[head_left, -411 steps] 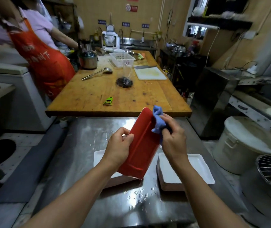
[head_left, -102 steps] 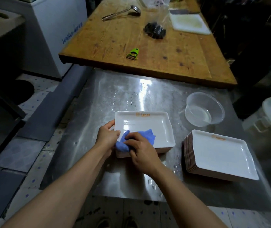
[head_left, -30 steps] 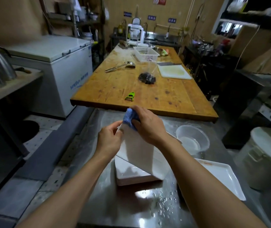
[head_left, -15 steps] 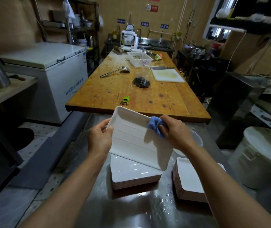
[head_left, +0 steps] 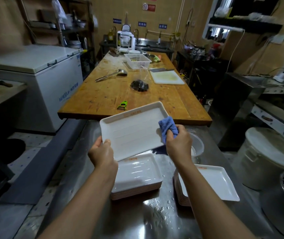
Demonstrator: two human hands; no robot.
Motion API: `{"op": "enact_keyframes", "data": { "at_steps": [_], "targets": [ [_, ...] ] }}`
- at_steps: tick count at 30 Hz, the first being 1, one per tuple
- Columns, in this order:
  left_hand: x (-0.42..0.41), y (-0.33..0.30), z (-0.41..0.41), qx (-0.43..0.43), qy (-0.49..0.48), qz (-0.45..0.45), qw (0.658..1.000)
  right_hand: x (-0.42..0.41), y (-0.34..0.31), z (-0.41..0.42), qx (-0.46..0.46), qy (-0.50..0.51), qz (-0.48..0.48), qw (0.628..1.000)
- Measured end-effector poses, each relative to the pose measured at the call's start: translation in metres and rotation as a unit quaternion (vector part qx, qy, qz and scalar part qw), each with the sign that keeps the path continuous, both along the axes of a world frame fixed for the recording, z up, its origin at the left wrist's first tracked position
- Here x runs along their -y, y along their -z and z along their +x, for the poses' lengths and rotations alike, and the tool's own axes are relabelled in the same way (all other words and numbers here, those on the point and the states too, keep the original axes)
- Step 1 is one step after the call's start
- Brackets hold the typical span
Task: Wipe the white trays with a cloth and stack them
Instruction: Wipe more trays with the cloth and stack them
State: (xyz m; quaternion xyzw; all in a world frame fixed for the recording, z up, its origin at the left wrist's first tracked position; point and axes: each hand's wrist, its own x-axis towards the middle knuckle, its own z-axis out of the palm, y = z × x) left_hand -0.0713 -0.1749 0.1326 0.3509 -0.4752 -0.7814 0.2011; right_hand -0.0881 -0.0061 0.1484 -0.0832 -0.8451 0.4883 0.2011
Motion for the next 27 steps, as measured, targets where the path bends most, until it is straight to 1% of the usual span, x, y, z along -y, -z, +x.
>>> {"op": "enact_keyframes", "data": {
  "at_steps": [3, 5, 8, 12, 15, 17, 21, 24, 27],
  "targets": [
    [-0.013, 0.001, 0.001, 0.010, -0.011, 0.029, 0.999, 0.008, 0.003, 0.002, 0.006, 0.063, -0.086, 0.994],
    [-0.025, 0.002, 0.003, 0.011, -0.024, 0.069, 0.997, 0.010, -0.001, -0.002, 0.005, 0.092, -0.150, 0.984],
    [-0.038, 0.001, 0.004, 0.007, -0.034, 0.112, 0.993, 0.012, -0.004, -0.007, -0.001, 0.129, -0.191, 0.973],
    [-0.047, -0.002, 0.004, 0.009, -0.037, 0.143, 0.989, 0.011, -0.002, -0.009, 0.007, 0.140, -0.247, 0.959],
    [-0.057, -0.004, 0.006, 0.009, -0.008, 0.186, 0.983, 0.018, 0.006, -0.008, 0.044, 0.121, -0.272, 0.954],
    [-0.066, -0.007, 0.005, 0.002, 0.025, 0.205, 0.979, 0.029, 0.017, -0.001, 0.074, 0.096, -0.279, 0.953],
    [-0.062, -0.006, 0.000, 0.006, 0.123, 0.193, 0.974, 0.026, 0.030, 0.004, 0.090, 0.083, -0.291, 0.949],
    [-0.037, -0.006, -0.007, 0.037, 0.189, 0.142, 0.971, 0.007, 0.026, -0.002, 0.081, 0.079, -0.229, 0.967],
    [-0.020, -0.018, -0.020, 0.035, 0.234, 0.085, 0.968, 0.000, 0.021, -0.002, 0.079, 0.044, -0.183, 0.979]
  ]
}}
